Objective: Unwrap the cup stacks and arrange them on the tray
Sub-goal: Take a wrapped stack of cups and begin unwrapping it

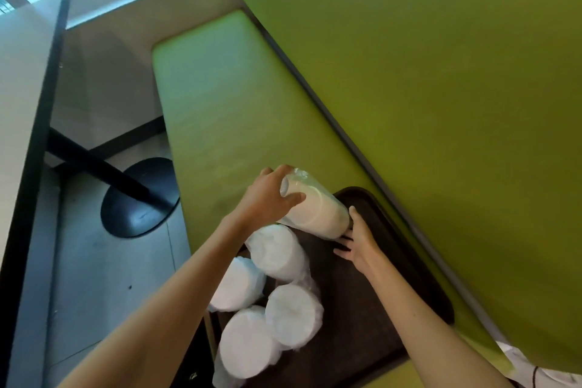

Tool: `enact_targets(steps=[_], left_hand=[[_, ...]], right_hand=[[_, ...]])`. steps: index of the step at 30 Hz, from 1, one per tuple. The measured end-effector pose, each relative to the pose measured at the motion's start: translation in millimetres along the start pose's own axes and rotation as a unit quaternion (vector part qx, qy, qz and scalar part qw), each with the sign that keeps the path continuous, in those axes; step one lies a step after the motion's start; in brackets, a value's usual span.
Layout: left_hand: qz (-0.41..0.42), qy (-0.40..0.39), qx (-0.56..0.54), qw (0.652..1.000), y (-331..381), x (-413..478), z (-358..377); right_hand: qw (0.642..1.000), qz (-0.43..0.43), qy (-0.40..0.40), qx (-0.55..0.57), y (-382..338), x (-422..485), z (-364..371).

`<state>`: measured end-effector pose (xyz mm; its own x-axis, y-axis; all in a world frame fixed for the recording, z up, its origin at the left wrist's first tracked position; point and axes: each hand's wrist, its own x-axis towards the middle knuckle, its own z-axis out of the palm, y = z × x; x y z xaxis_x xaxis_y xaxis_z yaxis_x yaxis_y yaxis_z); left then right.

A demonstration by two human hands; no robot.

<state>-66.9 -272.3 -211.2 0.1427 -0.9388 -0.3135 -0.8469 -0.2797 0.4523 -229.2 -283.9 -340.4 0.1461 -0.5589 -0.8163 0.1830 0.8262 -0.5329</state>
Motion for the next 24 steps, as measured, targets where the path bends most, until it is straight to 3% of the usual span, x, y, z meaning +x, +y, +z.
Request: enact_targets(steps=[8,12,14,20,24], left_hand=[[0.045,0.077,-0.176,0.98,25.5,-56.7,-46.0],[0.017,0.11,-0.343,0.933,35.2,-112.2,-81.7],[-0.011,0.133,-0.409,0.903,28.2,-146.5,-102.5],[-0.068,0.174,-0.361,0.914,-15.0,-246.8,-153.8],[-0.077,0.151,-0.372,0.913,-56.7,-321.2,-182.4]], right_hand=[[0.995,-0.039,0.006,0.095,-39.6,-72.0,23.7],[0.987,-0.088,-0.026,0.129,-59.2,-136.7,56.6],[0.984,-0.125,0.007,0.124,-61.4,-175.7,75.9],[0.969,-0.241,0.038,0.032,-33.9,-284.3,141.7],[0.936,-0.346,-0.013,-0.068,12.1,-351.8,190.4]])
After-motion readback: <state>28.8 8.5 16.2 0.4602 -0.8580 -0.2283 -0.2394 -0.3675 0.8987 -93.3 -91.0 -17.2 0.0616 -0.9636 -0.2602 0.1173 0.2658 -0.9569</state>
